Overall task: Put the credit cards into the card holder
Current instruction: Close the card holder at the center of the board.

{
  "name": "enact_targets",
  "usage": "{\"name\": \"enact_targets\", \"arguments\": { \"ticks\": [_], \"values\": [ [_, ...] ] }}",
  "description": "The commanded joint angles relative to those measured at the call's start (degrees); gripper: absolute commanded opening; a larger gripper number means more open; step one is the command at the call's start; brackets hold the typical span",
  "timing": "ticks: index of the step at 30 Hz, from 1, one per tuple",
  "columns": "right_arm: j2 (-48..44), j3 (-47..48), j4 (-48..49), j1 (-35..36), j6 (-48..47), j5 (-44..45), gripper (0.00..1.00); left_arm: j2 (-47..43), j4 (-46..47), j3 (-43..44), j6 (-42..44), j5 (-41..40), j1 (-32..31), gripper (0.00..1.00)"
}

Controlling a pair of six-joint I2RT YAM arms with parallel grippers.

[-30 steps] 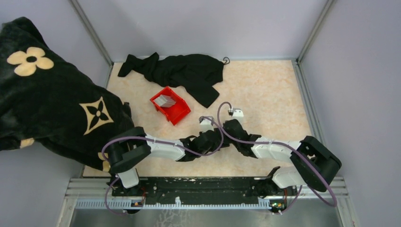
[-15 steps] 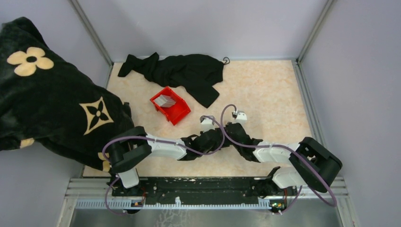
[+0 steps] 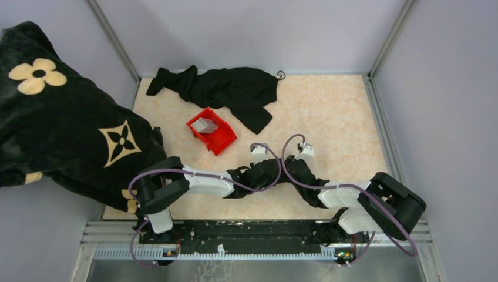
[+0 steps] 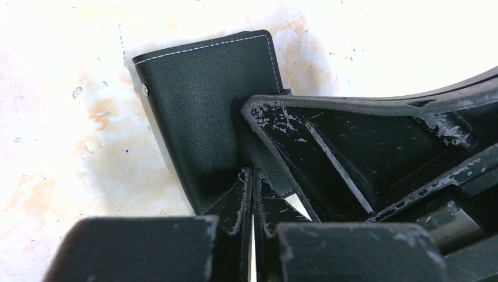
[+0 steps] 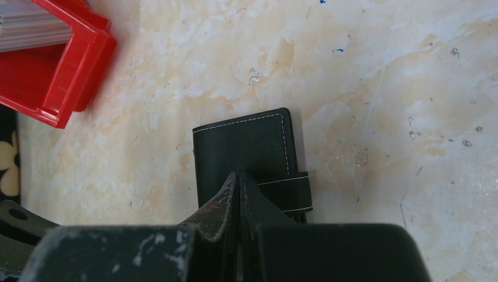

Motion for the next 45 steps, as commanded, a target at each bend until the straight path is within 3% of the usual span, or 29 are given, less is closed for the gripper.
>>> {"name": "enact_targets", "arguments": {
  "ticks": [1,18,23,33,45],
  "values": [
    [4.42,-5.25,-10.07,1.67,2.30,-3.49,0.00,3.13,-4.80,1.04,-0.87,0.09,-0.14,0.02],
    [11.54,-12.21,1.49,3.10,9.49,-3.28,0.00,4.46,-6.98,2.68,-3.91,0.21,-0.39,0.00],
    [8.41,-11.30,0.46,3.14,7.79,-3.16,0.00,4.03,-8.45,3.33,-4.33,-1.08,-0.91,0.00],
    [-2.55,1.56,-14.82,3.16,-4.43,-0.02,0.33,0.55,-9.88,3.59,-3.21,-5.25,-1.05,0.16],
    [-2.12,10.55,-18.62,1.78,-9.64,1.35,0.36,-4.70,-6.22,2.28,1.45,-9.21,-1.04,0.32]
  ]
}}
